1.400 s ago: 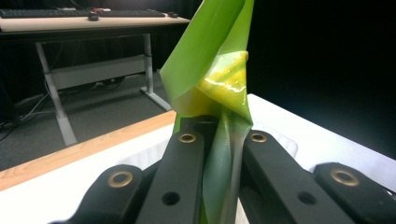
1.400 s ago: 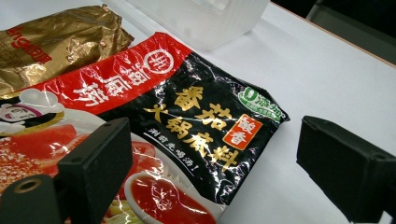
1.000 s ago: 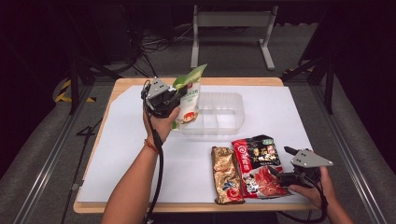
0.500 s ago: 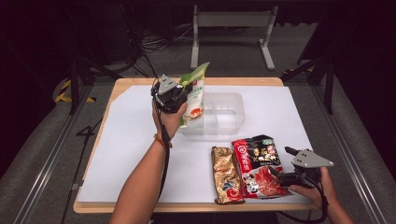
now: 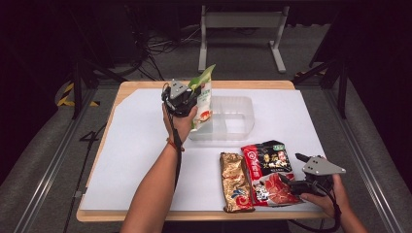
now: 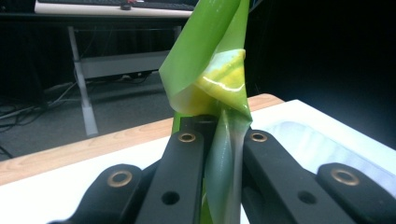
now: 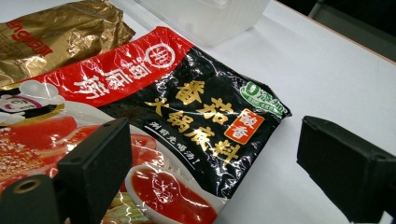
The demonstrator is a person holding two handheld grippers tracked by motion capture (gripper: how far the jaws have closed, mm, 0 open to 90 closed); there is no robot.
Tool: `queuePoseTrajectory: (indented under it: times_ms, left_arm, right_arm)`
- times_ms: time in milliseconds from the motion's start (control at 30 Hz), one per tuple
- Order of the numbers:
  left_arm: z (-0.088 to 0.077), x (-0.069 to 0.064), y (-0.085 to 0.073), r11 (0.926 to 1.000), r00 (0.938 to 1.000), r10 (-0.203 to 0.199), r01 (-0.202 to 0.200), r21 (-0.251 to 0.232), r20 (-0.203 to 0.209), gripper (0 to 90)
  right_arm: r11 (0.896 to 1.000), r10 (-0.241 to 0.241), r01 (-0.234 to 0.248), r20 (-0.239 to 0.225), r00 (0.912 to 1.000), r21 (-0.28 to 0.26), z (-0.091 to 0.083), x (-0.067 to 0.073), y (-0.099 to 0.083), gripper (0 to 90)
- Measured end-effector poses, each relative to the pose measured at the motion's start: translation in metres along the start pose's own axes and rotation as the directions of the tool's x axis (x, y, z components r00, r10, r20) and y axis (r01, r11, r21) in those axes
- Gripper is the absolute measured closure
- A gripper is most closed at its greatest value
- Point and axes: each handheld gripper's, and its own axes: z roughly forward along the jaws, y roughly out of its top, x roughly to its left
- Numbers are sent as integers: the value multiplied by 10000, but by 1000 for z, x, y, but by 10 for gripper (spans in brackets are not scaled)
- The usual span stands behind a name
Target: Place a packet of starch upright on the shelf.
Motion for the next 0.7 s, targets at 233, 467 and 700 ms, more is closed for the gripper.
queuePoseTrajectory:
  times_ms: [233,467,700]
  left_arm:
    - [-3,9,-12,9998,9998,-141,143,-134,145,886]
    - [-6,15,-22,9998,9997,186,-187,21,172,886]
    - [-8,12,-28,9934,9943,1020,-1035,492,325,879]
  right_arm:
    - [10000,34,-34,-18,10000,-16,0,-1,0,110]
    - [9999,-135,135,-78,9999,44,1,2,1,110]
    - [9999,-102,103,-101,9999,93,3,1,0,110]
